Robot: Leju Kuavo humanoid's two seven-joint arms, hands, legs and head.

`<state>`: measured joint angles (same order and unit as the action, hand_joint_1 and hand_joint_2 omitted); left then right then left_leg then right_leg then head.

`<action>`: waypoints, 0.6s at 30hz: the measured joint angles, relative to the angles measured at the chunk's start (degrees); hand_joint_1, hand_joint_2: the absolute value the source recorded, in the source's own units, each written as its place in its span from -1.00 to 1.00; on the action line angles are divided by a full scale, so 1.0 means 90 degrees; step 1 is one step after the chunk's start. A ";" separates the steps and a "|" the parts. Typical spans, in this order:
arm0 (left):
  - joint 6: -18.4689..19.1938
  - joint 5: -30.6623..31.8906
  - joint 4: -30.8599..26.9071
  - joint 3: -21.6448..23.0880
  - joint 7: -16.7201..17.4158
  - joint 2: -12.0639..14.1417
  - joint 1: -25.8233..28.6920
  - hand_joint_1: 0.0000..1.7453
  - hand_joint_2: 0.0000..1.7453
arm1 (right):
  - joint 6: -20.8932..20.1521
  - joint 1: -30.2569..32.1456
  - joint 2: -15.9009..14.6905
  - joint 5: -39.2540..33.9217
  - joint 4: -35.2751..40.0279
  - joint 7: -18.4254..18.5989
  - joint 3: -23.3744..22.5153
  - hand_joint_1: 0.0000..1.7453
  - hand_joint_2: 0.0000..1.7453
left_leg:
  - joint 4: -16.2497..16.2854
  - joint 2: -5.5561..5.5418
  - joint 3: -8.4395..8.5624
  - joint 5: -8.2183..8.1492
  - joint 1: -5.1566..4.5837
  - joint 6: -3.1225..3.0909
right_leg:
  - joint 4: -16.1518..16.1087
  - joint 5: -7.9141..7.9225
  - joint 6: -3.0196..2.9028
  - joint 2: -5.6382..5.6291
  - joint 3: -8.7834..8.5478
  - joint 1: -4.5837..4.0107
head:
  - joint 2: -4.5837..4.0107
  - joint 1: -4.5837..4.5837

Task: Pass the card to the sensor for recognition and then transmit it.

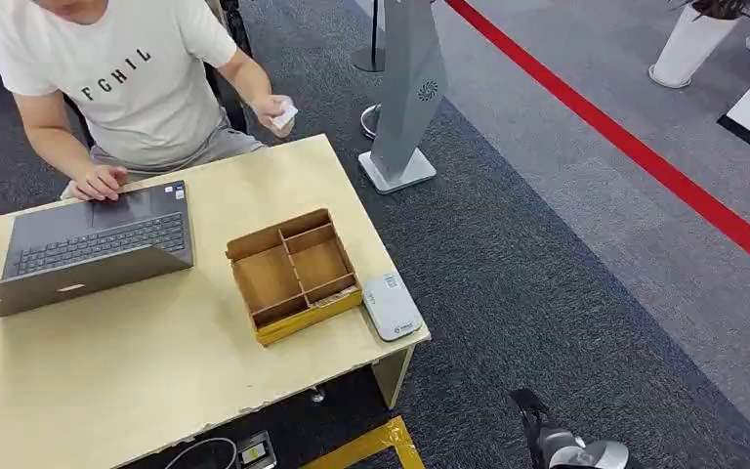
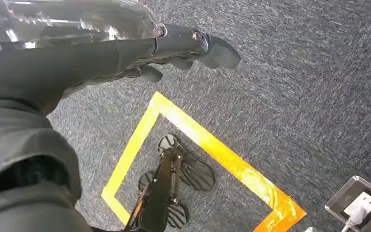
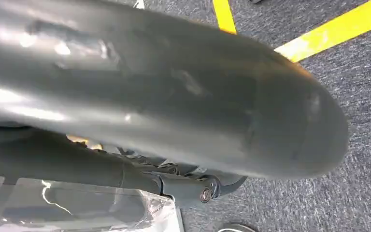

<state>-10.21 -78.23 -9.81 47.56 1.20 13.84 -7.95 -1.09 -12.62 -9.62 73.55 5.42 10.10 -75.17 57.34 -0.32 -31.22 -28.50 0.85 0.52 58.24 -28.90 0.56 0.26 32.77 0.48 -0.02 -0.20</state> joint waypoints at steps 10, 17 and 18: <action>0.0007 -0.0032 -0.0002 0.0000 0.0041 0.0000 0.0000 -1.00 -1.00 | -0.0005 -0.0001 0.0000 0.0097 0.0000 -0.0014 -0.0100 -1.00 -1.00 | 0.0000 0.0000 0.0000 0.0000 0.0000 0.0000 | 0.0000 0.0000 0.0000 0.0000 0.0000 0.0000 | 0.0000 0.0000; -0.0121 -0.0143 0.0000 0.0000 0.0041 0.0000 0.0000 -1.00 -1.00 | 0.0362 -0.0029 -0.0090 -0.0090 0.0000 -0.0661 -0.0318 -1.00 -1.00 | 0.0000 0.0000 0.0000 0.0000 0.0000 0.0000 | 0.0000 0.0000 0.0000 0.0000 0.0000 0.0000 | 0.0002 0.0000; -0.0143 -0.0160 -0.0002 0.0000 0.0041 -0.0002 0.0000 -1.00 -1.00 | 0.0411 -0.0036 -0.0117 -0.0114 0.0000 -0.0843 -0.0355 -1.00 -1.00 | 0.0000 0.0000 0.0000 0.0000 -0.0001 0.0000 | 0.0000 0.0000 0.0000 0.0000 0.0000 0.0001 | 0.0000 0.0000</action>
<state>-11.50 -79.67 -9.84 47.56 1.57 13.81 -7.95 2.60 -12.94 -10.67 72.52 5.42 2.51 -78.36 57.34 -0.32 -31.21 -28.50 0.85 0.52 58.24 -28.90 0.56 0.26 32.77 0.49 -0.02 -0.20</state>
